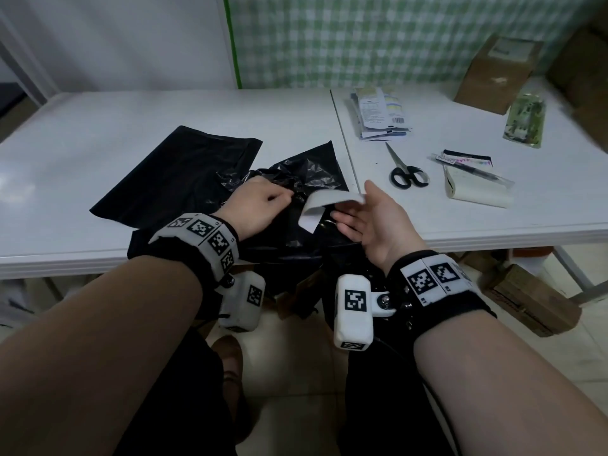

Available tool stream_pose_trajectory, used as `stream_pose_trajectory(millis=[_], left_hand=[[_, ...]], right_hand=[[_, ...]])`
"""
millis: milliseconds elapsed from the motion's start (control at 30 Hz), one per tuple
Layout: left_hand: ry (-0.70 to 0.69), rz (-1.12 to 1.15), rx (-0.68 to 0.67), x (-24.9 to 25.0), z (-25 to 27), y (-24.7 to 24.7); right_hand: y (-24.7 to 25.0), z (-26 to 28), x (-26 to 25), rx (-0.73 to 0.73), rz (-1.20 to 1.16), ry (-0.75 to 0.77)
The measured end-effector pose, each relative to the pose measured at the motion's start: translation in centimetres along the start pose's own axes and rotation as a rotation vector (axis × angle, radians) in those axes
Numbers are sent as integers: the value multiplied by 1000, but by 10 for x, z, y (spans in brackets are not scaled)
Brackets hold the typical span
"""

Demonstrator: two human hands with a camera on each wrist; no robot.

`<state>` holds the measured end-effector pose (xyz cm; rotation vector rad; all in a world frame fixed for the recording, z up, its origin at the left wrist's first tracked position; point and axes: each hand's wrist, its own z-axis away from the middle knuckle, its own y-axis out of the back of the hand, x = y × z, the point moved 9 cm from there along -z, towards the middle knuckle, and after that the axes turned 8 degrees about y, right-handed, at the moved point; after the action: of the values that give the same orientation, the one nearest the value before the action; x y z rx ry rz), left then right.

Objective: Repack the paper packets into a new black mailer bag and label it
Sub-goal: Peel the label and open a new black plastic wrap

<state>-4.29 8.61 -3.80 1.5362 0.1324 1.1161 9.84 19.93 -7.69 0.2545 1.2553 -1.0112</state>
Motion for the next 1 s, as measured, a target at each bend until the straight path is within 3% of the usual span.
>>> stream_pose_trajectory(millis=[133, 233, 333, 400, 567, 733, 1000], left_hand=[[-92, -247, 100, 5, 3, -2], [-162, -200, 158, 20, 8, -6], [-222, -80, 46, 34, 16, -19], [-242, -56, -11, 35, 18, -28], [-96, -92, -158, 12, 20, -46], [-85, -236, -205, 4, 14, -58], [-61, -338, -219, 5, 13, -59]], right_hand=[[-14, 9, -6, -48, 204, 91], [-30, 21, -17, -54, 558, 312], [-52, 29, -21, -123, 874, 521], [-54, 27, -20, -95, 943, 565], [-20, 6, -5, 109, 696, 332], [-13, 3, 8, 132, 394, 148], [-8, 4, 18, 184, 174, 74]])
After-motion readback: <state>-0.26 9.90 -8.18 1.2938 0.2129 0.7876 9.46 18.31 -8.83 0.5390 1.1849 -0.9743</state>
